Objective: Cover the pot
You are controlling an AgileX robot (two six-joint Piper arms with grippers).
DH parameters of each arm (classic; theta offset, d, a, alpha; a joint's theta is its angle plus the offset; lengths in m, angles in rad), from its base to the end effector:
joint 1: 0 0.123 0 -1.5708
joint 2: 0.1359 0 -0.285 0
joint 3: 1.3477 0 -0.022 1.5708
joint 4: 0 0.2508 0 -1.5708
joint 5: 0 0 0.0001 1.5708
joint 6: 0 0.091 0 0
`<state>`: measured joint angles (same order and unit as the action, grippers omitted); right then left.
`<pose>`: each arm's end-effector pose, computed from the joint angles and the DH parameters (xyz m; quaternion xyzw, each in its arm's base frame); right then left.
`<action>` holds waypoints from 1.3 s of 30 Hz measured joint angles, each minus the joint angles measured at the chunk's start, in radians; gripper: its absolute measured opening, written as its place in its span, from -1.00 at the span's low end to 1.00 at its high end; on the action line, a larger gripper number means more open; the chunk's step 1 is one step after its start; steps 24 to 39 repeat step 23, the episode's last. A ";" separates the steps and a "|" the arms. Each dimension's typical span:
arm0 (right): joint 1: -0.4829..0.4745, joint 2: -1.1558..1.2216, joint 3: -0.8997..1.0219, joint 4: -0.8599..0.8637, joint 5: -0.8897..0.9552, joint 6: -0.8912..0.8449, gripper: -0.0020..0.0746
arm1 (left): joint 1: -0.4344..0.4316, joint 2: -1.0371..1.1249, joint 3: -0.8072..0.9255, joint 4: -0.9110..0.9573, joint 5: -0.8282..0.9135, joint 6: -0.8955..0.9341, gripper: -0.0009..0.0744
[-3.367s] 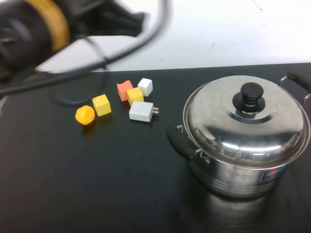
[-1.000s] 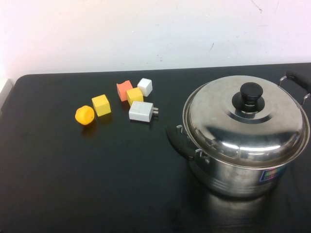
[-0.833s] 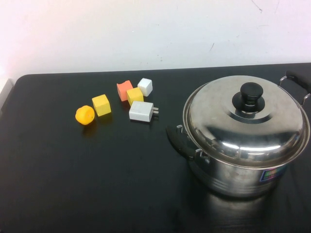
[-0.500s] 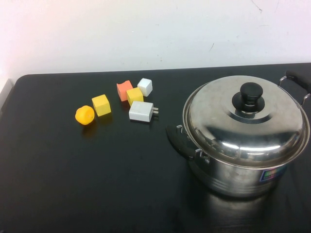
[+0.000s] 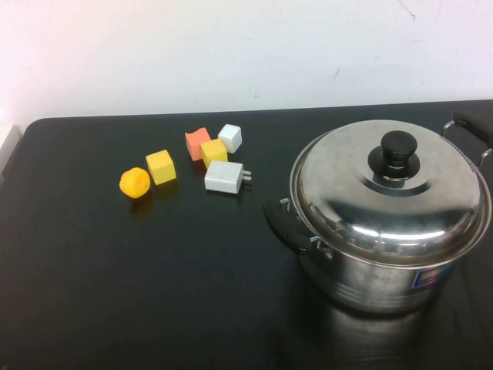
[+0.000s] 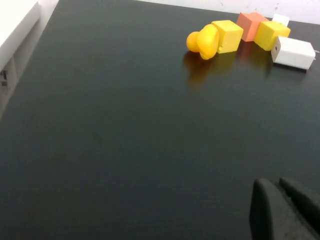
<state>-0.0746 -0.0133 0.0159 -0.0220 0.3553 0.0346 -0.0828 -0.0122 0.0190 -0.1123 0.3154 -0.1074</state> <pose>0.0526 -0.0046 0.1765 0.0376 0.7951 -0.0214 0.6049 0.0534 -0.0076 0.1791 -0.0407 0.7834 -0.1052 0.6111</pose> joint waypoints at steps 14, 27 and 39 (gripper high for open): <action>0.000 0.000 0.000 0.000 0.000 0.000 -0.95 | 0.000 0.000 -0.002 0.016 0.000 0.000 -0.98; -0.016 0.000 0.000 0.000 0.000 0.000 -0.95 | 0.000 0.000 -0.002 0.016 0.000 0.000 -0.98; -0.016 0.000 0.000 0.000 0.000 0.000 -0.95 | 0.000 0.000 -0.002 0.016 0.000 0.000 -0.98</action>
